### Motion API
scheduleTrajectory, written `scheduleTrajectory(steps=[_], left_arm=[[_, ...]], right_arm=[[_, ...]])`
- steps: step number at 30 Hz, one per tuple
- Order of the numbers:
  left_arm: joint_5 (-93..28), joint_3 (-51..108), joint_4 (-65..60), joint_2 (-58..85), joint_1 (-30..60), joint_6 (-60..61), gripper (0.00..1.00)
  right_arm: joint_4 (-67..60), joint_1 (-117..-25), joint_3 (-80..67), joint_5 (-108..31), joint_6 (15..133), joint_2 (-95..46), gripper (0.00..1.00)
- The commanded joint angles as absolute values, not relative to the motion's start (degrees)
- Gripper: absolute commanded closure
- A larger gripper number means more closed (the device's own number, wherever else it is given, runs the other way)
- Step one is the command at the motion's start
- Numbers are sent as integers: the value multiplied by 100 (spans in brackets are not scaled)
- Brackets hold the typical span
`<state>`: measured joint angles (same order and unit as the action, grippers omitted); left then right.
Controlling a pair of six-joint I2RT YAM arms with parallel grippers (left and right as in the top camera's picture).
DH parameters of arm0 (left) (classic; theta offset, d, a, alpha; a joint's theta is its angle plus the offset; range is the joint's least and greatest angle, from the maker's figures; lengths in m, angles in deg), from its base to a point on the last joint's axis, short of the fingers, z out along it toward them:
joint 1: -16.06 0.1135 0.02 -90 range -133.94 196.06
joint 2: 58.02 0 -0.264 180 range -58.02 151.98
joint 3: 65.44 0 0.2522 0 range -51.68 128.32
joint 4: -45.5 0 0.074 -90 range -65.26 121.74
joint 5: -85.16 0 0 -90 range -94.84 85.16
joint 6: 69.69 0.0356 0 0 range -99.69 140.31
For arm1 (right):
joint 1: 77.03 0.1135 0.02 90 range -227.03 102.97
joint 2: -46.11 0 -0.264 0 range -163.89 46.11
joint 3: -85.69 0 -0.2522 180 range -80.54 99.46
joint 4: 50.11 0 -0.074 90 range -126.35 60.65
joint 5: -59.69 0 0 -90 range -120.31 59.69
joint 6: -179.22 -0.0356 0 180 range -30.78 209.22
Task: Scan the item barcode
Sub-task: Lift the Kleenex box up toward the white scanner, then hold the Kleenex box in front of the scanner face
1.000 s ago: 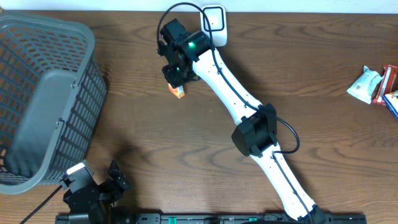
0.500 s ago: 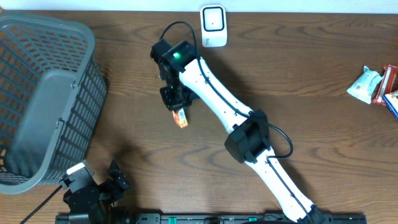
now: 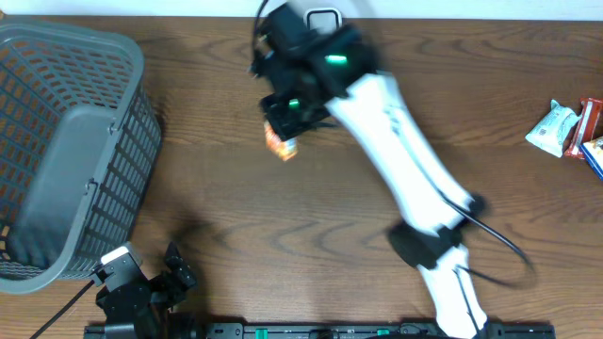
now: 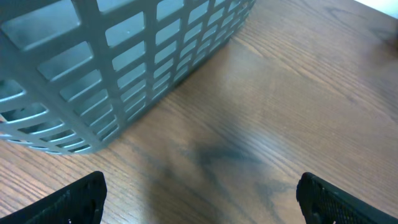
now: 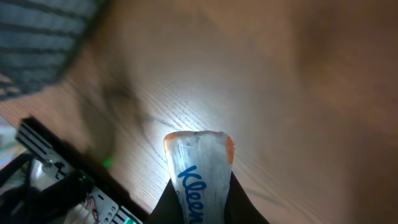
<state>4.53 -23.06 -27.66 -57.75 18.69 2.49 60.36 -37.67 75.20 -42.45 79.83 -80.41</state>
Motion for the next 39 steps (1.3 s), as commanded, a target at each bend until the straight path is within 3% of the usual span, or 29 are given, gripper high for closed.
scheduleTrajectory(steps=[1, 5, 9, 12, 21, 26, 29, 35, 39], left_arm=[[486, -2297, -2762, -5775, 1889, 242, 2], [486, -2297, -2762, -5775, 1889, 242, 2], [486, -2297, -2762, -5775, 1889, 242, 2], [486, -2297, -2762, -5775, 1889, 242, 2], [486, -2297, -2762, -5775, 1889, 242, 2], [486, -2297, -2762, -5775, 1889, 242, 2], [486, -2297, -2764, -5775, 1889, 242, 2], [486, -2297, -2762, -5775, 1889, 244, 2], [486, -2297, -2762, -5775, 1889, 242, 2]], right_arm=[[6099, -3678, 6941, -3005, 7659, -7075, 99], [6097, -3658, 5695, -1707, 6127, -6286, 99], [5913, -3645, 3832, -538, 3636, -5671, 99], [4626, -3647, 2386, 260, 2982, -5383, 99], [-607, -4106, 289, 669, 4829, -5269, 99], [-3116, -4482, -152, 271, 6794, -5363, 99], [-4067, -4690, -198, -81, 7968, -5599, 99], [-5431, -4950, -198, -907, 8420, -6318, 99], [-7083, -5046, -198, -1176, 8595, -7013, 99]])
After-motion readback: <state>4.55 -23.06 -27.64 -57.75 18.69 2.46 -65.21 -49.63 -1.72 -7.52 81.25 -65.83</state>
